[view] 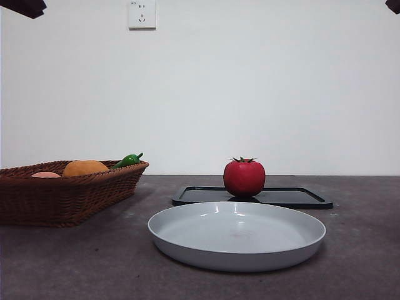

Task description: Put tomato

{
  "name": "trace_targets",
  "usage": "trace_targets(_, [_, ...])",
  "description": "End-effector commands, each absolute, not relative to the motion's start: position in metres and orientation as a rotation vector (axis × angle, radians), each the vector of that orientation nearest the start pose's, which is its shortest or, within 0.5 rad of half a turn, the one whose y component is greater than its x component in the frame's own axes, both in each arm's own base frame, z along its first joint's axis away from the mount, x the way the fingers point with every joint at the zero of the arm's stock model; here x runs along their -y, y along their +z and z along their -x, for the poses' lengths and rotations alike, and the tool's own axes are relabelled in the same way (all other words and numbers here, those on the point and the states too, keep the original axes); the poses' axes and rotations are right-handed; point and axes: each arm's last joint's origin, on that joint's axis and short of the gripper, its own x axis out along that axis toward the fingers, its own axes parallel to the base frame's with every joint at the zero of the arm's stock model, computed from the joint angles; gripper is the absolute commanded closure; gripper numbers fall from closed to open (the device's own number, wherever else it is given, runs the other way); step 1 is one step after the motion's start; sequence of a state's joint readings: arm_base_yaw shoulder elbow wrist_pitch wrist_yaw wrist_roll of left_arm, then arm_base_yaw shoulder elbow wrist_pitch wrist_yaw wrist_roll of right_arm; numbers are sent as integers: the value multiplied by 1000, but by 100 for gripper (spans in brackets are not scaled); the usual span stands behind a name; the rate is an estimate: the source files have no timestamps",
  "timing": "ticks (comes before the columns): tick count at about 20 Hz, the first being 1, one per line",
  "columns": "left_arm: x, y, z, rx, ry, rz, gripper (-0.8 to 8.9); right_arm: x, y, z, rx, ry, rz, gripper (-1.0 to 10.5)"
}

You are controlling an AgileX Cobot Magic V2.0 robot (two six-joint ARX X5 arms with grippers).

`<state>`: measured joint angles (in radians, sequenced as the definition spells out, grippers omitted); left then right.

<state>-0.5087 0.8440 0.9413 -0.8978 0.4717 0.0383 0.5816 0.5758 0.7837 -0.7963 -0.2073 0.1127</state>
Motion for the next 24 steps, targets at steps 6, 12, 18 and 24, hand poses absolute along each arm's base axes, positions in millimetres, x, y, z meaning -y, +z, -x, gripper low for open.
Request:
trace_targets(6, [73,343,-122,-467,-936,-156,797,-64,305,-85,-628,737,-2,939])
trace_targets(12, [24,347,-102,88,-495,-255,797,-64,305,-85,-628,738,-2,940])
trace_targets(18, [6,274,-90,174,-165,-206,797,-64,305,-85,-628,737,-2,939])
trace_targets(24, [1,205,-92,76,-95,-142,797,-64,305,-85,-628,737,-2,940])
